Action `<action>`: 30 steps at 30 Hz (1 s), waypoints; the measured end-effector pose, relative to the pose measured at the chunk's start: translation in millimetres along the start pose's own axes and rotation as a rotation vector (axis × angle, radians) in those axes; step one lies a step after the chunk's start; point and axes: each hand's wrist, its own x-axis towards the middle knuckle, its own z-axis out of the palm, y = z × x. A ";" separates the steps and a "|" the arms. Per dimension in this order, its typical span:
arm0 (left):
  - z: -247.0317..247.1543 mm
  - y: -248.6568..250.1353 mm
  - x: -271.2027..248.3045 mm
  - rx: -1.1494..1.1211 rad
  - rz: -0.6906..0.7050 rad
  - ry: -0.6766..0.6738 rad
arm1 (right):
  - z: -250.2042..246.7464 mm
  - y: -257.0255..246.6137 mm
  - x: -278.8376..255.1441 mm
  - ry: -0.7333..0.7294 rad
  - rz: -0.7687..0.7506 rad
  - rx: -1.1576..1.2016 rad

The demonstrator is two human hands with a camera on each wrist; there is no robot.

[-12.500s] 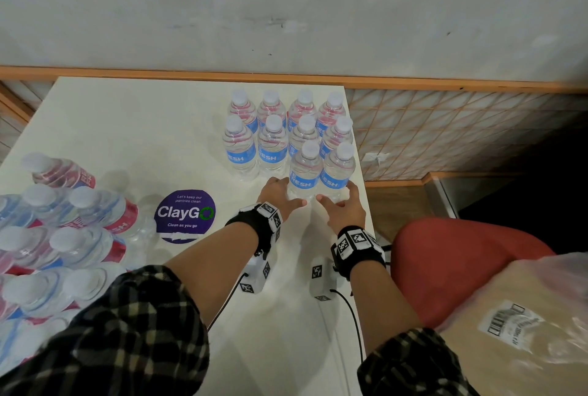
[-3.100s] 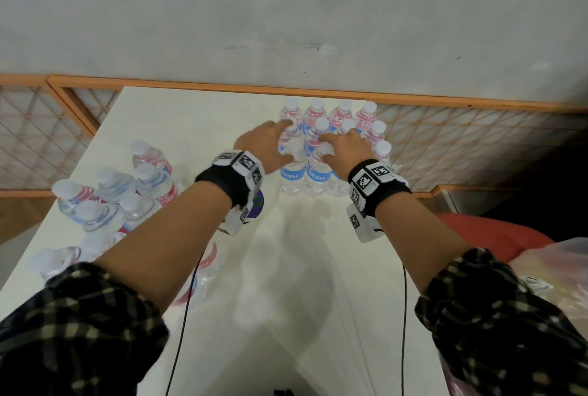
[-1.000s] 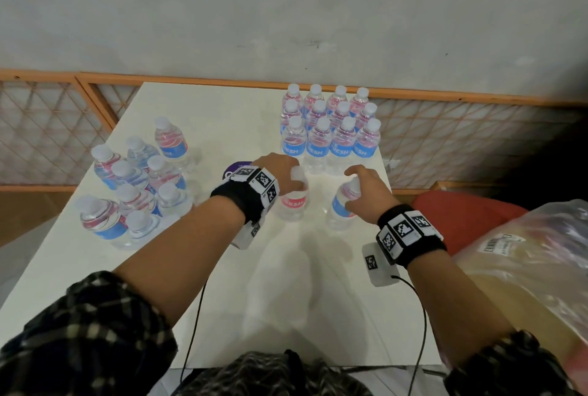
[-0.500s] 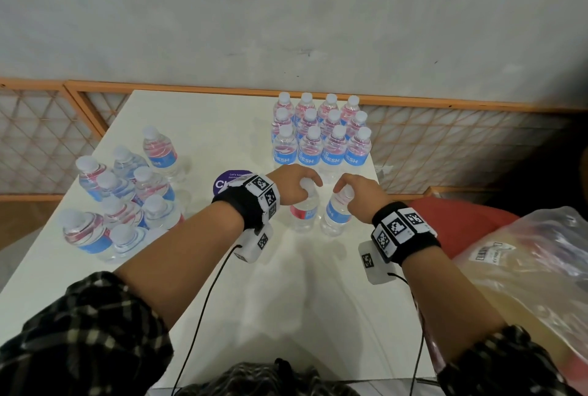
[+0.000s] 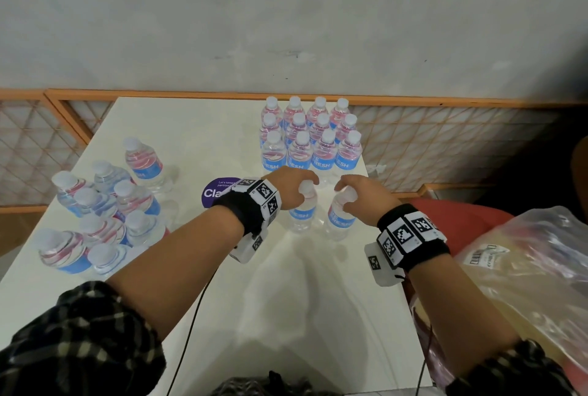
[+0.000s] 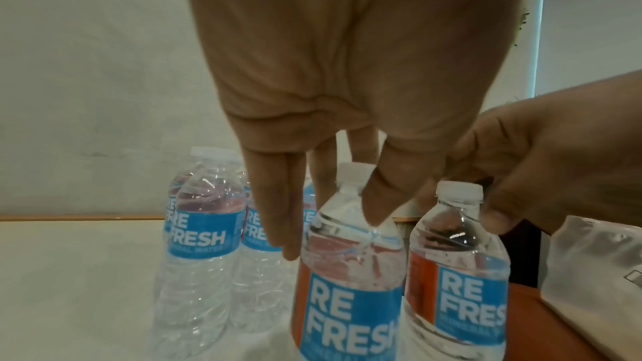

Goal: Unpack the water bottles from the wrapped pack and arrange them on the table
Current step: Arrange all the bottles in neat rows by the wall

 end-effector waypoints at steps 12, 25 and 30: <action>13.5 14.8 43.3 -0.090 -0.012 0.106 | -8.9 24.6 21.7 0.087 0.170 0.007; 8.3 36.6 87.3 -0.119 -0.063 0.186 | -9.7 38.7 57.8 0.298 0.270 0.122; 15.1 21.6 81.6 -0.273 -0.134 0.181 | 1.7 57.4 47.8 0.232 0.297 0.437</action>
